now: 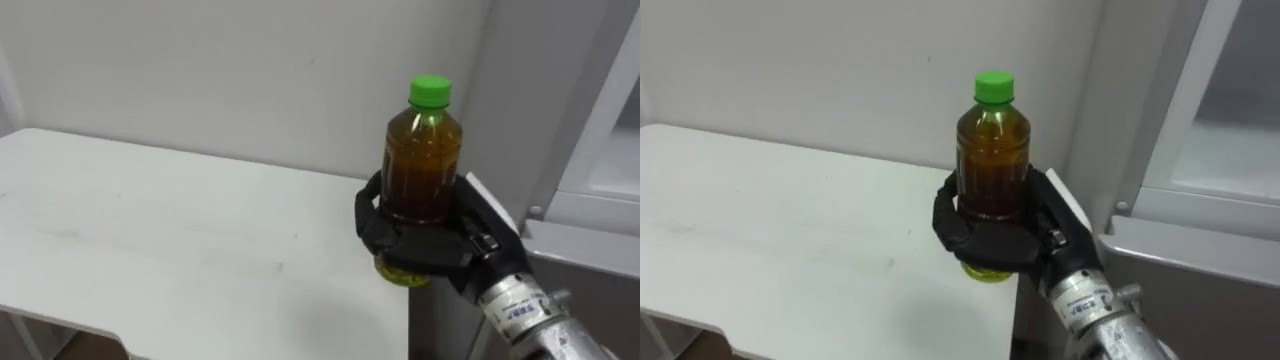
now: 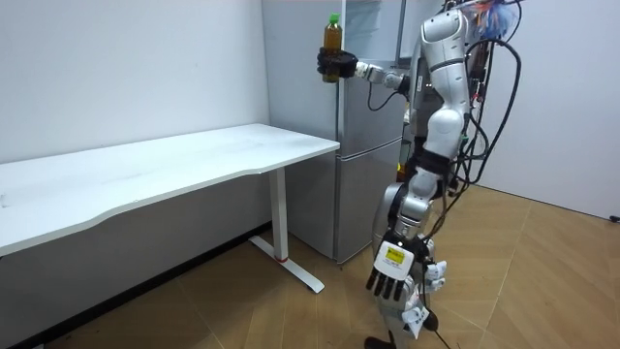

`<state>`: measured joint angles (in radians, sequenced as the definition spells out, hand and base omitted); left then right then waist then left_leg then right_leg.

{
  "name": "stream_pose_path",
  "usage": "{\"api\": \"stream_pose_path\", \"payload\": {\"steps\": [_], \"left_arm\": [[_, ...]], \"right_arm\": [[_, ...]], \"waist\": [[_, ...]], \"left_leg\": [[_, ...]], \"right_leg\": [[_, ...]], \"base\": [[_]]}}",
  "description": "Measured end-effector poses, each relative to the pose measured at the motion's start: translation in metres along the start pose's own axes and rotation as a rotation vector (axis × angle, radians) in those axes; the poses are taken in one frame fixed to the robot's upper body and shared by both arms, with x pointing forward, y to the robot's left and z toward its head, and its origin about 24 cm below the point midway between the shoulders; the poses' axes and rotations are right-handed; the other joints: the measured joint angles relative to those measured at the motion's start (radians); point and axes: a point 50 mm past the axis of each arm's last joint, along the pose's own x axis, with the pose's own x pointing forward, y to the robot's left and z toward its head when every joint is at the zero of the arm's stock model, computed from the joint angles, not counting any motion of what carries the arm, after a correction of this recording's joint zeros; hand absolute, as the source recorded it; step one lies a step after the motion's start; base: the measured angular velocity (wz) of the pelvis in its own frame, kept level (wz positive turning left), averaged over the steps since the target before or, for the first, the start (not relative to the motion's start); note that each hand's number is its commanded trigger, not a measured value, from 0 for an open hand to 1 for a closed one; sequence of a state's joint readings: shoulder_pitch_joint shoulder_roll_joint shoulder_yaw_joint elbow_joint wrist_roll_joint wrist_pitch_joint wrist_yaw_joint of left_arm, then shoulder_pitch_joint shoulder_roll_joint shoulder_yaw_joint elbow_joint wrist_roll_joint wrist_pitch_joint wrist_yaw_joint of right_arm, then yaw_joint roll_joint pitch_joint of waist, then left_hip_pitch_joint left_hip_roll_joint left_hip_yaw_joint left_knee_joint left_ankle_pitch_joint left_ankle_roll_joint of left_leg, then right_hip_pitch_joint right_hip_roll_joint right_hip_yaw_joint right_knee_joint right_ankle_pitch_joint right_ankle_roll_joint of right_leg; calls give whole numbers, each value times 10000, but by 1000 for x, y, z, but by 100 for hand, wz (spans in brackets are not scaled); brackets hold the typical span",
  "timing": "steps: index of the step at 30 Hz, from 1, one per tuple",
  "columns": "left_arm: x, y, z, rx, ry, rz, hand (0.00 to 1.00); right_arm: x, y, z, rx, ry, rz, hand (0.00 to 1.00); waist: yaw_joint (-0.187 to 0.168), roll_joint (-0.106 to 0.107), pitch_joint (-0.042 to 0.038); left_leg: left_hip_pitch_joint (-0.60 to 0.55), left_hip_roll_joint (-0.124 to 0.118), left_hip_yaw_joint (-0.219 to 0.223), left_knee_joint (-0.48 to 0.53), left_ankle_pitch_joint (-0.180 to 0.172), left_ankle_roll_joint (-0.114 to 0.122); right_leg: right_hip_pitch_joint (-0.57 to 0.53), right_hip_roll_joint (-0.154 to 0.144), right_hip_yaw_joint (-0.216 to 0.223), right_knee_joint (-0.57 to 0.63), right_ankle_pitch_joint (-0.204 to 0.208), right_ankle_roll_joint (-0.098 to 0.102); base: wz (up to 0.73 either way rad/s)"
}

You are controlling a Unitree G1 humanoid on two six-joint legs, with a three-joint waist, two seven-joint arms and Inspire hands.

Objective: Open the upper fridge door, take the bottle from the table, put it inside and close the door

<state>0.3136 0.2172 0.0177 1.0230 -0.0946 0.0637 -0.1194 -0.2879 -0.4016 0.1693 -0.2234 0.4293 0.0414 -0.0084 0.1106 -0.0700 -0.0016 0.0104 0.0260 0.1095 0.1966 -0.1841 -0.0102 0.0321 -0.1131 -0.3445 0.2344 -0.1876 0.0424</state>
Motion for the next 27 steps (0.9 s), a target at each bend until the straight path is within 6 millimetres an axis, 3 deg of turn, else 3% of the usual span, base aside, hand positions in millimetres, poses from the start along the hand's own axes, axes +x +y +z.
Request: {"api": "stream_pose_path", "payload": {"steps": [7,15,27], "left_arm": [[0,2,-6,-21,256,94,0],[0,3,-9,34,418,129,0],[-1,4,-12,34,564,144,0]], "right_arm": [[-2,-5,12,-405,-307,327,100],[-9,-17,46,-940,-1573,-183,100],[-18,-22,50,-1078,-1687,-221,100]], "waist": [[-222,-99,-14],[-613,-97,-8],[-981,-51,20]], "left_leg": [[132,109,279,-22,-24,-40],[355,191,453,-94,-55,-89],[398,352,764,-75,-113,-180]], "right_leg": [[-42,101,289,22,27,-44],[66,170,436,13,46,-76],[9,345,700,-16,100,-164]], "base": [[-12],[-7],[-8]]}}
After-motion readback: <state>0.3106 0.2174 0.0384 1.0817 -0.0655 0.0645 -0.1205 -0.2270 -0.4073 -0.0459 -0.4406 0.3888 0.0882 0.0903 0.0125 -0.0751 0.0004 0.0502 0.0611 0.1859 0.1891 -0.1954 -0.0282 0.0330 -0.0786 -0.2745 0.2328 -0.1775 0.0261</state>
